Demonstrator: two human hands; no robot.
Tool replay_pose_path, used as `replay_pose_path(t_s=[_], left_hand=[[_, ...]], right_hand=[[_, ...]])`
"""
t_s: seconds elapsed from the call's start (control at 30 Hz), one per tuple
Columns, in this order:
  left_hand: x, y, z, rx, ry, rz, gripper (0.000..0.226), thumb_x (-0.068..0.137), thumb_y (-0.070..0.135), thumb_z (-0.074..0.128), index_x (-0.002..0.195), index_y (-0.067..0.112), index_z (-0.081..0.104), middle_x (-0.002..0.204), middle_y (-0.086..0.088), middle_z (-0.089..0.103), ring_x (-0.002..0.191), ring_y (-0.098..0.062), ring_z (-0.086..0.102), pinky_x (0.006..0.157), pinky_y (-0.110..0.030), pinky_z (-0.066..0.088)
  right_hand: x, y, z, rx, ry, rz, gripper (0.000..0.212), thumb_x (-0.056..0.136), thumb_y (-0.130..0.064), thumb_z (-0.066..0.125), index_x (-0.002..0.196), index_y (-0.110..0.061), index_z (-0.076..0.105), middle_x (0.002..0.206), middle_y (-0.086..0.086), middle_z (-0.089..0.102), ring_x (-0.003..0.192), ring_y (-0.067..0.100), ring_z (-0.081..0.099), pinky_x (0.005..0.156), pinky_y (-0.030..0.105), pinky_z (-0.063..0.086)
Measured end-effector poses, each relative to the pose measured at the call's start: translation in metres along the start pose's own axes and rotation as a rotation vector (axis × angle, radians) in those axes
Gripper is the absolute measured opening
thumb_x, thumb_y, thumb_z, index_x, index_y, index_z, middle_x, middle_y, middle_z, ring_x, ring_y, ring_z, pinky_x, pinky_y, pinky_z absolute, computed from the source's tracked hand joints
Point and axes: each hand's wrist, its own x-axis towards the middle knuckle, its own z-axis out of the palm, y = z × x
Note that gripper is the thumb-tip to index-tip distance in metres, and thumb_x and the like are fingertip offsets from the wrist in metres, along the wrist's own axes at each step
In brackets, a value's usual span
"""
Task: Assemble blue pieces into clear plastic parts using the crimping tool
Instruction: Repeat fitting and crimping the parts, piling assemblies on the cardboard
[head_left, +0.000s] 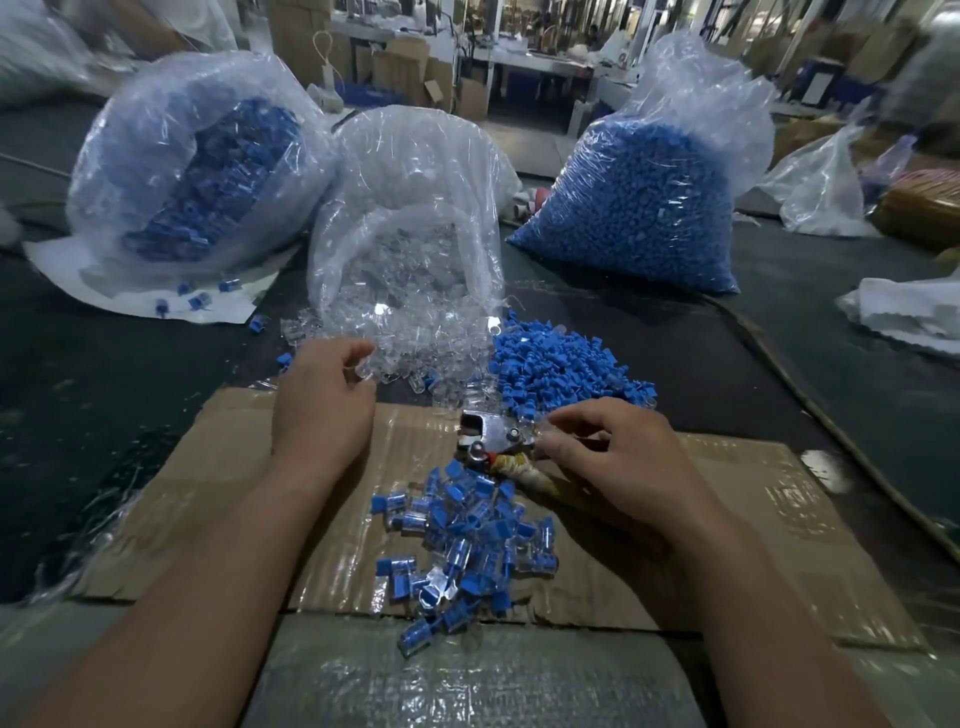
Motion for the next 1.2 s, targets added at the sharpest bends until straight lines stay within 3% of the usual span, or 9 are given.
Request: replay_pose_path(t_s=[0.17,0.33,0.43,0.7,0.77,0.87,0.97,1.1,1.2], left_hand=[[0.003,-0.003,0.005,0.252,-0.123,0.049,0.041,0.085,0.018,0.061,0.126,0.017,0.056,0.127,-0.010,0.054,0.119,-0.028,0.045,0.100,-0.039,0.034],[0.001,-0.003,0.006,0.306,-0.128,0.108,0.016,0.088,0.019,0.058,0.099,0.016,0.069,0.110,-0.003,0.058,0.106,-0.021,0.048,0.081,-0.029,0.034],[0.003,-0.003,0.006,0.299,-0.138,0.090,0.016,0.090,0.019,0.056,0.102,0.018,0.067,0.109,-0.003,0.061,0.104,-0.020,0.051,0.078,-0.030,0.035],[0.000,0.001,-0.001,0.058,-0.062,0.016,0.034,0.092,0.016,0.053,0.126,0.011,0.055,0.116,-0.009,0.060,0.096,-0.015,0.050,0.083,-0.029,0.036],[-0.003,0.002,-0.004,-0.028,-0.071,0.024,0.030,0.092,0.014,0.054,0.121,0.011,0.059,0.111,-0.005,0.062,0.089,-0.008,0.049,0.080,-0.023,0.036],[-0.012,0.006,-0.007,-0.227,-0.119,-0.028,0.015,0.087,0.011,0.061,0.099,0.019,0.065,0.088,0.007,0.062,0.076,-0.002,0.055,0.060,-0.013,0.042],[-0.018,0.009,-0.008,-0.428,-0.195,-0.107,0.017,0.081,0.004,0.066,0.077,0.020,0.061,0.076,-0.001,0.064,0.068,-0.011,0.063,0.050,-0.014,0.046],[-0.022,0.015,-0.012,-0.552,-0.262,-0.125,0.012,0.079,0.001,0.066,0.072,0.008,0.060,0.056,-0.003,0.064,0.052,-0.008,0.064,0.043,-0.015,0.046],[-0.024,0.017,-0.015,-0.612,-0.304,-0.137,0.007,0.081,0.002,0.063,0.075,0.005,0.061,0.057,-0.003,0.066,0.052,-0.009,0.064,0.044,-0.017,0.049]], right_hand=[[0.002,0.002,-0.003,0.041,0.153,0.020,0.019,0.082,-0.038,0.063,0.095,-0.026,0.069,0.077,-0.026,0.054,0.077,-0.008,0.052,0.065,0.010,0.036],[0.004,0.005,-0.001,0.006,0.188,0.031,0.017,0.085,-0.034,0.063,0.095,-0.022,0.070,0.074,-0.025,0.053,0.074,-0.006,0.053,0.064,0.008,0.037],[0.004,0.007,0.000,-0.007,0.179,0.040,0.016,0.086,-0.033,0.062,0.095,-0.023,0.070,0.073,-0.027,0.051,0.072,-0.007,0.051,0.063,0.008,0.035],[0.006,0.007,0.004,-0.008,0.177,0.051,0.014,0.086,-0.031,0.061,0.095,-0.024,0.070,0.074,-0.028,0.050,0.074,-0.008,0.050,0.063,0.008,0.033],[0.006,0.007,0.005,-0.014,0.172,0.052,0.014,0.087,-0.031,0.061,0.095,-0.024,0.069,0.073,-0.028,0.050,0.073,-0.008,0.049,0.061,0.008,0.032],[0.005,0.008,0.004,-0.011,0.191,0.069,0.013,0.087,-0.031,0.061,0.094,-0.025,0.070,0.073,-0.028,0.050,0.073,-0.008,0.050,0.062,0.008,0.033],[0.005,0.011,0.004,-0.001,0.206,0.104,0.011,0.086,-0.031,0.062,0.089,-0.025,0.070,0.070,-0.028,0.052,0.072,-0.008,0.050,0.061,0.009,0.034],[0.006,0.013,0.003,0.021,0.224,0.142,0.011,0.087,-0.029,0.061,0.091,-0.024,0.070,0.077,-0.019,0.058,0.072,-0.004,0.051,0.066,0.019,0.037],[0.010,0.013,0.002,-0.010,0.225,0.157,0.013,0.088,-0.029,0.060,0.096,-0.023,0.069,0.079,-0.018,0.055,0.072,-0.004,0.048,0.060,0.015,0.036]])
